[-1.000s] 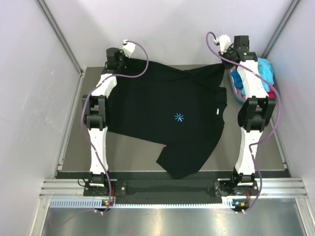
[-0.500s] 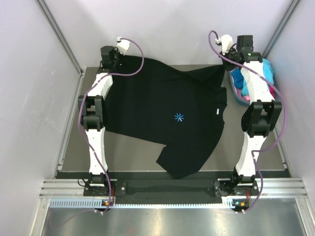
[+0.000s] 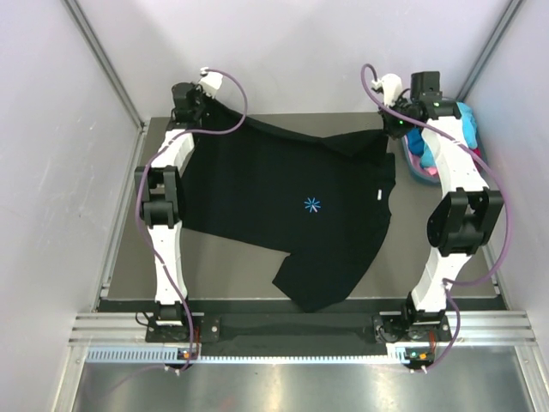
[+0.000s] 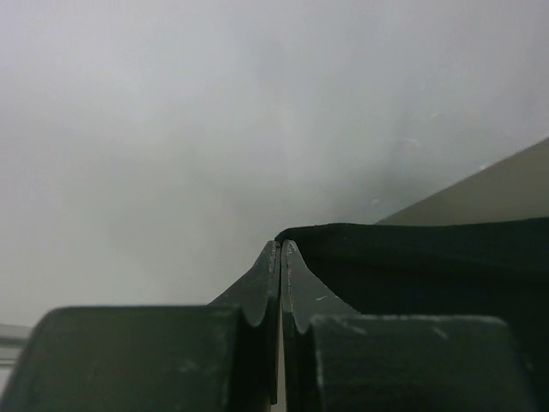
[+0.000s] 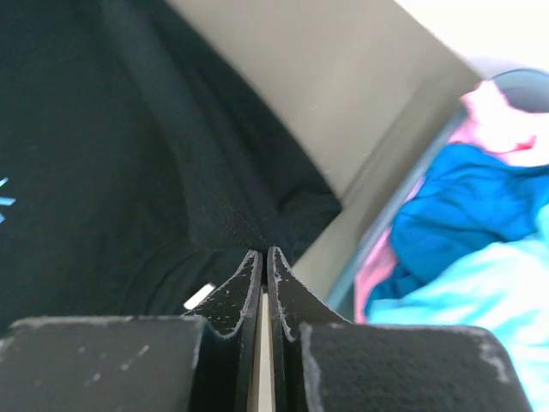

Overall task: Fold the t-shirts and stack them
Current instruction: Fold the tshirt

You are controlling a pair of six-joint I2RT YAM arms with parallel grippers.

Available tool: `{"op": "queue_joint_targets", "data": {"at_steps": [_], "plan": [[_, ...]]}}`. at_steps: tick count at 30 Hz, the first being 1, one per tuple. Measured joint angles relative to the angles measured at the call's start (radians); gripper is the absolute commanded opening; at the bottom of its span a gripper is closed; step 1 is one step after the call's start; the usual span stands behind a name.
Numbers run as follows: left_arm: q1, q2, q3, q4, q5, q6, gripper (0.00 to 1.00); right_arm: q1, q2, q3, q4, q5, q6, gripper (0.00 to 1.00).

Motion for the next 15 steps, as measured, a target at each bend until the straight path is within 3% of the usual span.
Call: {"op": "queue_joint_targets", "data": {"at_steps": [15], "plan": [[0.043,-0.092,-0.25,-0.003,0.043,0.002,0.0,0.092,-0.138,-0.17,-0.035,-0.032,0.006,0.0]]}}
